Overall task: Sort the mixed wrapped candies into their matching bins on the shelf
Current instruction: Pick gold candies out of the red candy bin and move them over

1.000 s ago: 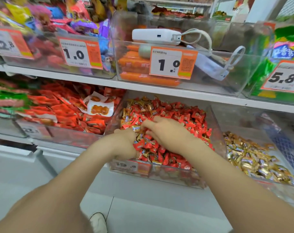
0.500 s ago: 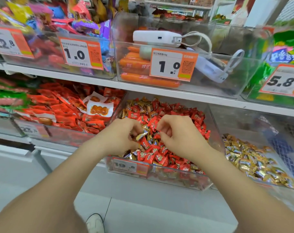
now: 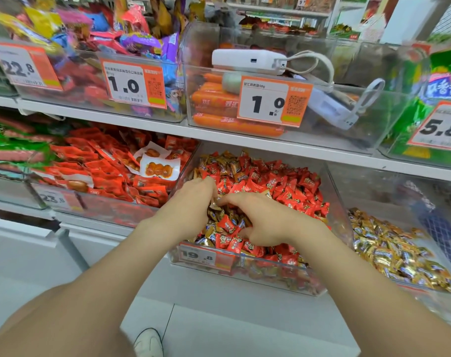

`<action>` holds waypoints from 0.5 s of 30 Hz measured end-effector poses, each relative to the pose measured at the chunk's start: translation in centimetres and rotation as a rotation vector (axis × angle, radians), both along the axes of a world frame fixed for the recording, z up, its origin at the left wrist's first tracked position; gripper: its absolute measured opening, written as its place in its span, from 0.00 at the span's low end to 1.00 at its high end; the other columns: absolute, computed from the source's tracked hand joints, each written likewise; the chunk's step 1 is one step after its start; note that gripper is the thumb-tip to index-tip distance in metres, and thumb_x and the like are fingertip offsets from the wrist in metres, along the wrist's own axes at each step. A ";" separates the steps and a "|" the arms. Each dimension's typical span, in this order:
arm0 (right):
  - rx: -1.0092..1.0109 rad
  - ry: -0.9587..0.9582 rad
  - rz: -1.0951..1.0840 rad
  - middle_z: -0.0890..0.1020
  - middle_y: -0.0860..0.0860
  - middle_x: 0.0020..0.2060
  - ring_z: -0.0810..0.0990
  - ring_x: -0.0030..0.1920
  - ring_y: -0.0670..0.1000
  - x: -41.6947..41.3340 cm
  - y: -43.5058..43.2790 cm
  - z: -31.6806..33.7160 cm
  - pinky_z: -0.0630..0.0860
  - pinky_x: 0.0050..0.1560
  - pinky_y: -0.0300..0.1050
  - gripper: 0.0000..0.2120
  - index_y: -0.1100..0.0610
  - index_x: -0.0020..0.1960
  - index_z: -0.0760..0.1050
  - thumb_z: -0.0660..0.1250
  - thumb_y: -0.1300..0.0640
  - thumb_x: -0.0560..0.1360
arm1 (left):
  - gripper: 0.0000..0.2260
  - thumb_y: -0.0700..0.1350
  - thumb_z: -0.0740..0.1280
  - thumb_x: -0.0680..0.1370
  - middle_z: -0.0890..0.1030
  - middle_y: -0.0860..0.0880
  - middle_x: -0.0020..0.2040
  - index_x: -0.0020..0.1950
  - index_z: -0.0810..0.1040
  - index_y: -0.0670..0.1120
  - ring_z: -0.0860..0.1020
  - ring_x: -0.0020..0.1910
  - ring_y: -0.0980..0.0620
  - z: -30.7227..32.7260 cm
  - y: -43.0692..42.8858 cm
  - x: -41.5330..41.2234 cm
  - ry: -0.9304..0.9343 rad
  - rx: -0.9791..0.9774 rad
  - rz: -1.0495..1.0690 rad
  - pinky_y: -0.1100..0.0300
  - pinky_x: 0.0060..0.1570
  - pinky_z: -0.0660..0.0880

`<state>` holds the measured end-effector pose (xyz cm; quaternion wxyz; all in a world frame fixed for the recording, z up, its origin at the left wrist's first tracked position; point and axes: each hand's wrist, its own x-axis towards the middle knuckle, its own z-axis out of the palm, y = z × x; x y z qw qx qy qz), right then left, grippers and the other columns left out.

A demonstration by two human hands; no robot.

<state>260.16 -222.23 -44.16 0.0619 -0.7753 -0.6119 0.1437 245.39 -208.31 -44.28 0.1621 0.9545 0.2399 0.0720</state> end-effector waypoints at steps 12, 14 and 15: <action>0.258 0.072 -0.064 0.83 0.41 0.42 0.79 0.42 0.41 0.3 -0.9 0.6 0.78 0.51 0.49 0.07 0.45 0.56 0.83 0.76 0.49 0.78 | 0.10 0.47 0.74 0.80 0.78 0.49 0.56 0.60 0.81 0.50 0.75 0.56 0.49 -0.6 1.3 0.5 0.090 -0.032 -0.159 0.53 0.54 0.76; 0.288 0.167 -0.112 0.84 0.43 0.44 0.82 0.42 0.43 0.7 -1.9 1.1 0.79 0.50 0.49 0.06 0.45 0.56 0.82 0.74 0.50 0.80 | 0.06 0.50 0.73 0.81 0.78 0.48 0.50 0.53 0.80 0.48 0.75 0.48 0.48 -0.3 1.2 0.1 0.067 -0.039 -0.155 0.53 0.46 0.73; 0.305 0.190 -0.131 0.84 0.42 0.45 0.82 0.44 0.42 0.8 -2.4 1.3 0.78 0.48 0.45 0.06 0.44 0.58 0.81 0.72 0.50 0.81 | 0.07 0.49 0.72 0.82 0.79 0.46 0.47 0.49 0.79 0.46 0.77 0.44 0.45 0.0 1.1 -0.1 0.047 -0.057 -0.147 0.51 0.42 0.74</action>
